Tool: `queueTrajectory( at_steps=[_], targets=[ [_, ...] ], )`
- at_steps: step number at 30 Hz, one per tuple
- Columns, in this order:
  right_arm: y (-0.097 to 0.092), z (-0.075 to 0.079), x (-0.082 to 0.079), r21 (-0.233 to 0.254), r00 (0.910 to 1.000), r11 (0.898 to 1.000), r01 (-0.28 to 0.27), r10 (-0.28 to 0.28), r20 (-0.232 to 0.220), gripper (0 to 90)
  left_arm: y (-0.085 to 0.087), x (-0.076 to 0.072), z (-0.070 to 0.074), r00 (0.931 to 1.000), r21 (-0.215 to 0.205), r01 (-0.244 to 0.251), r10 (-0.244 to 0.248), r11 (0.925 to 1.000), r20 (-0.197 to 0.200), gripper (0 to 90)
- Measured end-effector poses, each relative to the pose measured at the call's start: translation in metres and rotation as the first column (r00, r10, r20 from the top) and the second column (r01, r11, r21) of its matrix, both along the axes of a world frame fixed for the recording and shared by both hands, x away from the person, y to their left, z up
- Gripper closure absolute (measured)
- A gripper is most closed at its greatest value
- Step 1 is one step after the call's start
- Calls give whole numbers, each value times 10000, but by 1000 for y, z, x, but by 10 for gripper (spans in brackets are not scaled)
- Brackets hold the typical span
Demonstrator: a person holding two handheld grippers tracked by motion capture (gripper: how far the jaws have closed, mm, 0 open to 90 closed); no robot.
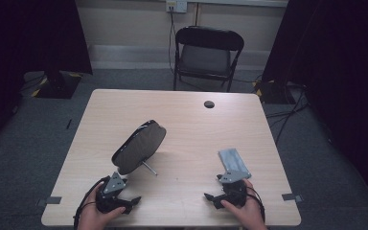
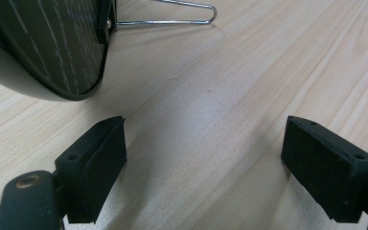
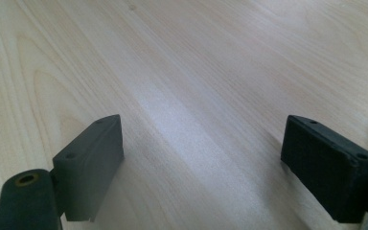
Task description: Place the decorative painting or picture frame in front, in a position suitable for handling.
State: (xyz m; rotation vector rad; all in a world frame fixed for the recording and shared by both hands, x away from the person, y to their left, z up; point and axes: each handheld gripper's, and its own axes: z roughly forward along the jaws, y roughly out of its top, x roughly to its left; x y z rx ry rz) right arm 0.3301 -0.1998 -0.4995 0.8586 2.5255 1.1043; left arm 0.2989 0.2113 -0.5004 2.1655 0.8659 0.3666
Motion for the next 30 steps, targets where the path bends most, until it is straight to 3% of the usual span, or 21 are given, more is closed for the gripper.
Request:
queueTrajectory(
  at_steps=[6,10,13,16,21,22,30],
  targets=[
    [-3,2,-1,-113,9998,9998,181,-182,-68,180,0,0,0,10000,22,-2,2,10000,-4,153],
    [-20,16,2,508,9970,9961,728,-740,222,242,0,0,0,10000,48,12,-12,10000,15,153],
    [-39,26,10,542,9866,9863,1555,-1578,415,291,0,0,0,10000,22,0,0,10000,-6,152],
    [-56,26,16,204,9716,9730,2298,-2306,532,328,0,0,0,10000,21,-2,2,10000,-6,153],
    [-80,22,24,265,9479,9482,3167,-3174,287,350,0,0,0,10000,22,0,0,10000,-5,153],
    [-83,20,25,408,9447,9440,3274,-3278,32,349,0,0,0,10000,23,-1,1,10000,-6,153],
    [-74,10,29,-173,9514,9514,3074,-3077,-148,364,0,0,0,10000,61,-7,7,10000,9,153]
  ],
)
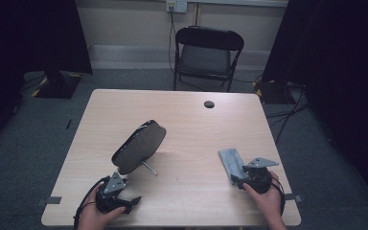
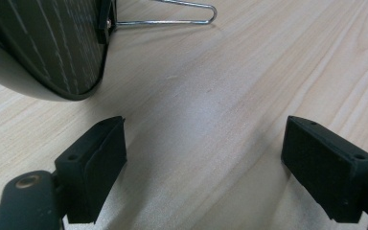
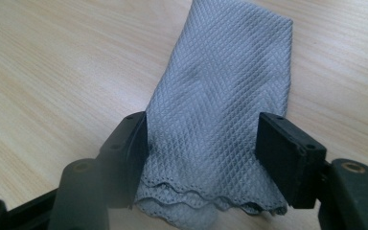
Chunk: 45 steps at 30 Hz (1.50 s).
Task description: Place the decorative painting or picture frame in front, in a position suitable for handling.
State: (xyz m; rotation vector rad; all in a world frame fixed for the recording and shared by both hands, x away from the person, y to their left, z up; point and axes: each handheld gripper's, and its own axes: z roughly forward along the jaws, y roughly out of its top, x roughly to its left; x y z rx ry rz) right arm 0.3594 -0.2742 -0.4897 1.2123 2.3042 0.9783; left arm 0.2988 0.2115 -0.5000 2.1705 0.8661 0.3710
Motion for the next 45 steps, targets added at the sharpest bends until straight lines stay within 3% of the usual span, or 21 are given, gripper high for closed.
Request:
queueTrajectory(
  at_steps=[4,6,11,15,18,22,30,39,45],
  targets=[
    [0,-2,-1,98,9998,9998,190,-190,31,378,0,0,0,10000,-17,-51,51,10000,-10,155],
    [1,0,-1,39,9996,9996,286,-286,-21,479,0,-1,0,9999,-9,-120,120,9999,-19,159],
    [2,2,-1,62,9989,9990,452,-452,-90,592,4,-2,3,9993,128,-352,353,9993,-138,186],
    [0,2,0,190,9988,9987,464,-462,-132,741,7,-3,5,9981,114,-506,510,9987,-336,187],
    [0,3,-1,211,9986,9985,496,-492,-211,786,9,-3,6,9979,135,-546,551,9984,-348,187],
    [1,4,-1,95,9987,9989,458,-456,-238,803,14,-1,8,9957,-74,-848,845,9964,-373,187],
    [-7,9,-6,459,9985,9980,431,-415,-362,815,26,6,12,9906,-225,-1350,1343,9906,-271,187],
    [3,7,-12,368,9987,9986,-386,398,-322,798,23,14,13,9905,-420,-1372,1367,9897,-148,187],
    [1,5,-17,283,9992,9988,-396,399,-97,743,23,19,13,9873,-455,-1591,1586,9862,-132,187]
  ],
)
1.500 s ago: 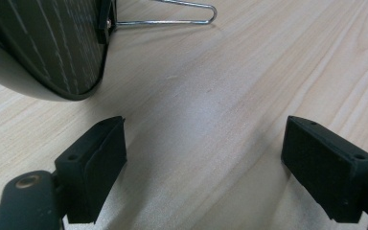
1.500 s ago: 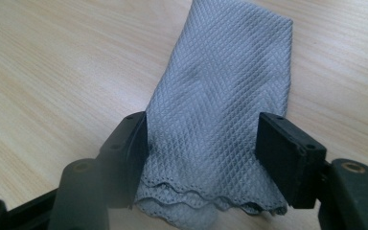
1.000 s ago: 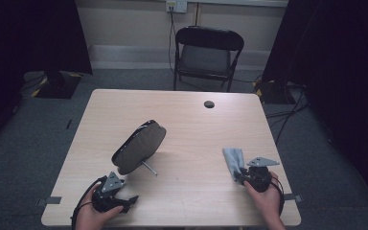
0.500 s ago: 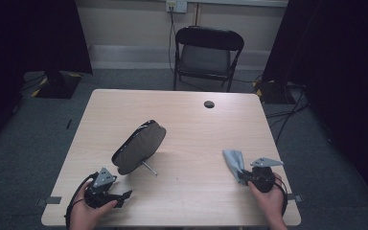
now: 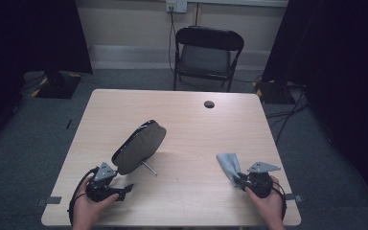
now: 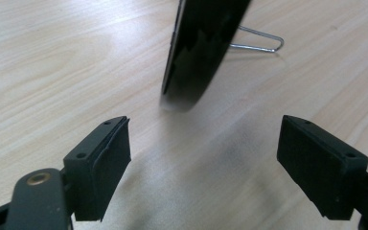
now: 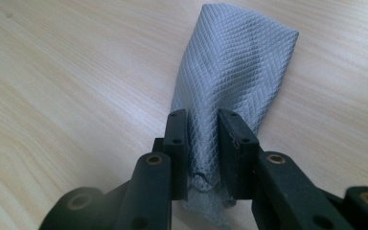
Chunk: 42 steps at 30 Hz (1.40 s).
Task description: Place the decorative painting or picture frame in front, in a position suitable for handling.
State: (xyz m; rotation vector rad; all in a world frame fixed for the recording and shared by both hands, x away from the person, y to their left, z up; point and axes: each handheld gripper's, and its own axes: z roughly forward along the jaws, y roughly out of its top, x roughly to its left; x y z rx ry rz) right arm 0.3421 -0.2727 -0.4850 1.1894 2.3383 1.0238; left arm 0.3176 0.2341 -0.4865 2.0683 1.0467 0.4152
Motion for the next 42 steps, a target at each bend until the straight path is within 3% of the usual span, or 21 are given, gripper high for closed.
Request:
queueTrajectory(
  at_steps=[8,20,32,39,42],
  targets=[
    [-2,0,-3,-80,10000,9999,68,-67,26,729,-4,4,2,9996,-136,155,-152,9998,250,187],
    [-1,0,-6,-279,10000,9996,43,-41,49,714,-25,-11,11,9946,63,791,-794,9968,666,195],
    [0,1,-8,-322,10000,9995,-18,19,36,711,-68,-13,14,9777,68,1975,-1974,9803,716,189],
    [-2,1,-12,-287,10000,9996,-27,29,46,709,-102,3,9,9615,332,2689,-2703,9626,493,192],
    [-3,1,-13,-322,10000,9995,-29,31,80,709,-112,14,8,9612,240,2709,-2717,9623,471,194]
  ],
)
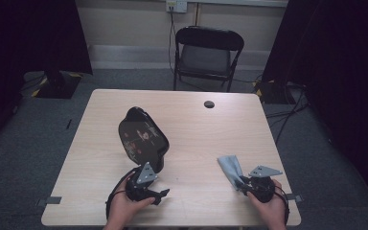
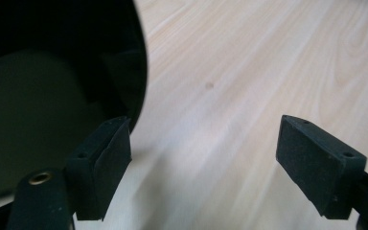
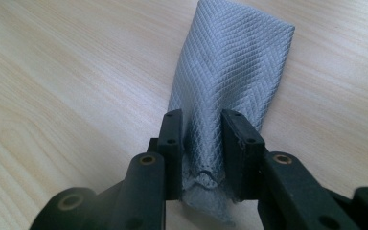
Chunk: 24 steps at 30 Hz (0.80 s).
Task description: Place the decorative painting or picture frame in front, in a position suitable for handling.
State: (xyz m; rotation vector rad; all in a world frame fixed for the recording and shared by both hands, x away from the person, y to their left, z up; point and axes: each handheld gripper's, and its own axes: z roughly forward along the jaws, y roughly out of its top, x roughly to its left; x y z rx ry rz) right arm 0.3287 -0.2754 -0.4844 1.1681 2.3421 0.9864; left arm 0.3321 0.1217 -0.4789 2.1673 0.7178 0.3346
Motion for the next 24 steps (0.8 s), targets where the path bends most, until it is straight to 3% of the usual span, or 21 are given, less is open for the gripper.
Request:
queueTrajectory(
  at_steps=[2,3,12,16,24],
  targets=[
    [0,0,-1,-11,10000,10000,-18,18,5,709,-6,8,0,10000,-28,-16,16,10000,-20,191],
    [0,0,-1,-12,10000,10000,-8,8,8,709,-11,18,-1,9999,30,-108,108,9999,-11,186],
    [-1,0,-3,-11,10000,10000,-49,49,31,709,-19,43,-5,9995,182,-180,185,9997,-248,195],
    [-1,-1,-3,-10,10000,10000,-45,45,11,709,-14,40,-8,9991,128,-243,247,9996,-341,195],
    [-1,-1,-3,23,10000,10000,-52,52,18,709,13,16,-5,9985,98,-285,289,9995,-459,197]
  ],
)
